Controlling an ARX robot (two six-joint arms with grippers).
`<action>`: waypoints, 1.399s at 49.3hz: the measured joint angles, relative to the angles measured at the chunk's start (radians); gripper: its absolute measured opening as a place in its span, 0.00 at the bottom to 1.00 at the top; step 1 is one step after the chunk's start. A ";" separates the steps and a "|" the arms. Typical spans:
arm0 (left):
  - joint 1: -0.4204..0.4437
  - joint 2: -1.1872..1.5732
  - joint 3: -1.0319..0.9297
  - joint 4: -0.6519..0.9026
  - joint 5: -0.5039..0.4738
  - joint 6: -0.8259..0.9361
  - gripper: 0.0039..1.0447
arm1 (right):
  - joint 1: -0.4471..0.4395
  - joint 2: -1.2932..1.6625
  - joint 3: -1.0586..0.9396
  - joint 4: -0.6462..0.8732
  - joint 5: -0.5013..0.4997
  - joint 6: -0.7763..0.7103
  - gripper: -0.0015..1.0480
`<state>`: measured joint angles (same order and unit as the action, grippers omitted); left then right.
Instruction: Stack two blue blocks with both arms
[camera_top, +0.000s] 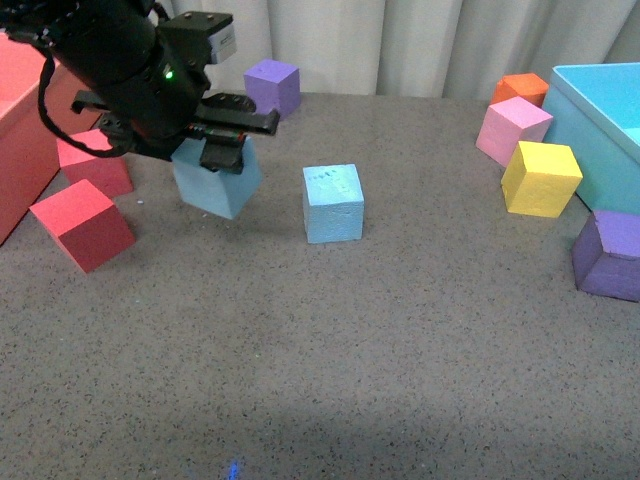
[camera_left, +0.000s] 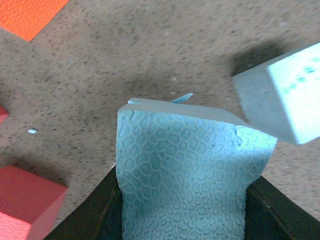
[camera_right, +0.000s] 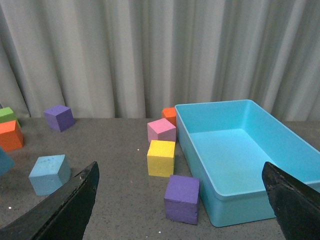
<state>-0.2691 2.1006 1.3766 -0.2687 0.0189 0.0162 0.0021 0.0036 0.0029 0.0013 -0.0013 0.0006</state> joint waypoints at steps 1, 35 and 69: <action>-0.015 -0.007 0.005 -0.001 0.001 -0.027 0.45 | 0.000 0.000 0.000 0.000 0.000 0.000 0.91; -0.234 0.119 0.292 -0.177 -0.168 -0.416 0.45 | 0.000 0.000 0.000 0.000 0.000 0.000 0.91; -0.233 -0.058 0.011 0.300 -0.354 -0.305 0.82 | 0.000 0.000 0.000 0.000 0.000 0.000 0.91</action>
<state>-0.5022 2.0430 1.3880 0.0315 -0.3355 -0.2890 0.0021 0.0036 0.0029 0.0017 -0.0017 0.0006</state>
